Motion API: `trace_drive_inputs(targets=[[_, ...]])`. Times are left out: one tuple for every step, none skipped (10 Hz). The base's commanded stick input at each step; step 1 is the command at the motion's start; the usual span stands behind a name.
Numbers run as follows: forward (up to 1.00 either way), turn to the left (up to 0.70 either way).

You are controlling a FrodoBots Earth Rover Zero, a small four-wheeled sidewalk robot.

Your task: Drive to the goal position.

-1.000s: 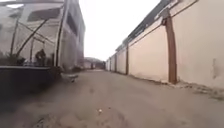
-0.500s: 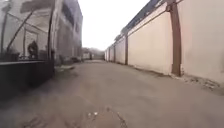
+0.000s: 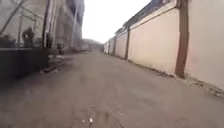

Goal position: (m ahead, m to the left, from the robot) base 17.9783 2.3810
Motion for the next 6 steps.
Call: trace_drive_inputs(targets=[[0.5,0.0],[0.5,0.24],[0.5,0.38],[0.5,0.5],[0.5,0.5],[0.5,0.2]])
